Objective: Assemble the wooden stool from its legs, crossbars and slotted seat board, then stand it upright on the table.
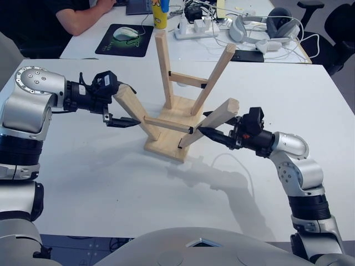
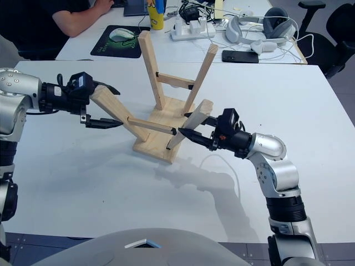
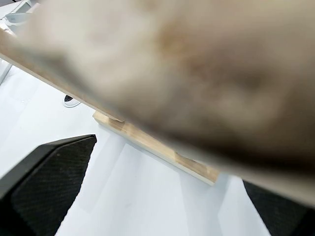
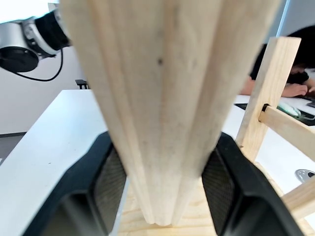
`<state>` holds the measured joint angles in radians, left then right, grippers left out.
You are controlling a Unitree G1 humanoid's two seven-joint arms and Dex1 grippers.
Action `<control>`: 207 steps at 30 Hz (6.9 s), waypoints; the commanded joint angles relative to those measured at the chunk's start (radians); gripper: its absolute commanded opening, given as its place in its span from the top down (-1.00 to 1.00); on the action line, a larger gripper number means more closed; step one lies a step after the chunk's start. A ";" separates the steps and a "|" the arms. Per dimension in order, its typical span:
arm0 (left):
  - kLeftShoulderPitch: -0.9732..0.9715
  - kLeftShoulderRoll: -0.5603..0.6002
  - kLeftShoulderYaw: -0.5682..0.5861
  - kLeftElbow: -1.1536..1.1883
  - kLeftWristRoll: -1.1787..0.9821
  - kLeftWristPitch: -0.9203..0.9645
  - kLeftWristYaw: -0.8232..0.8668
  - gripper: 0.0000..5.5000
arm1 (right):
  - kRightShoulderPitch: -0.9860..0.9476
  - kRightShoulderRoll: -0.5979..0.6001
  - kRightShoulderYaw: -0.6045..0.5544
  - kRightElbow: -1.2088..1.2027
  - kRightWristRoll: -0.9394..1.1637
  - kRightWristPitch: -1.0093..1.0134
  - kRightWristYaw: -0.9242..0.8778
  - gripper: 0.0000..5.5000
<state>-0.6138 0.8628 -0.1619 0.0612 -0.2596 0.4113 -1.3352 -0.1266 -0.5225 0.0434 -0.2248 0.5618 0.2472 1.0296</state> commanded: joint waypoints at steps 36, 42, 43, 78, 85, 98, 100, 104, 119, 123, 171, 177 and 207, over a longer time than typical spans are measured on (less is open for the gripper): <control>0.138 -0.016 0.059 -0.110 -0.036 0.048 0.128 -0.81 | 0.020 -0.156 0.379 0.030 -0.119 0.313 -0.106 0.26; 0.148 -0.021 0.064 -0.122 -0.038 0.051 0.140 -0.81 | -0.051 -0.155 0.376 0.086 -0.081 0.400 -0.112 0.26; 0.150 -0.022 0.064 -0.123 -0.039 0.050 0.142 -0.81 | -0.063 -0.160 0.386 0.092 -0.094 0.399 -0.109 0.26; 0.187 -0.059 0.070 -0.181 -0.054 0.069 0.207 -0.81 | -0.240 -0.110 0.650 0.185 -0.150 0.452 -0.062 0.26; 0.134 -0.116 0.016 -0.284 -0.080 0.138 0.236 -0.81 | -0.335 -0.089 0.709 0.200 -0.171 0.477 -0.046 0.26; 0.196 -0.158 -0.032 -0.379 -0.065 0.211 0.308 -0.81 | -0.363 -0.017 0.629 0.278 -0.176 0.351 -0.094 0.26; 0.211 -0.137 -0.017 -0.357 -0.049 0.193 0.305 -0.81 | -0.354 -0.006 0.588 0.286 -0.177 0.291 -0.114 0.26; 0.222 -0.137 -0.002 -0.345 -0.051 0.189 0.308 -0.81 | -0.343 0.021 0.507 0.308 -0.173 0.237 -0.153 0.01; 0.292 -0.142 0.010 -0.392 -0.081 0.198 0.378 -0.81 | -0.204 -0.076 0.231 0.345 -0.324 0.106 -0.211 -0.25; 0.300 -0.120 0.022 -0.386 -0.076 0.190 0.379 -0.81 | -0.142 -0.081 0.080 0.291 -0.236 0.161 -0.223 -0.25; 0.120 -0.256 0.242 -0.313 -0.294 0.204 0.625 -0.81 | -0.489 0.285 -0.166 0.039 0.085 0.249 -0.593 1.00; 0.123 -0.258 0.210 -0.278 -0.250 0.177 0.619 -0.81 | -0.539 0.307 -0.168 0.052 0.104 0.241 -0.587 1.00; 0.148 -0.249 0.202 -0.293 -0.277 0.214 0.597 -0.81 | -0.644 0.248 -0.222 -0.043 0.112 0.164 -0.664 1.00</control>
<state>-0.5056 0.6086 0.0609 -0.2296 -0.5475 0.5972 -0.7293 -0.6524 -0.2559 -0.1102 -0.2240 0.6404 0.4354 0.4021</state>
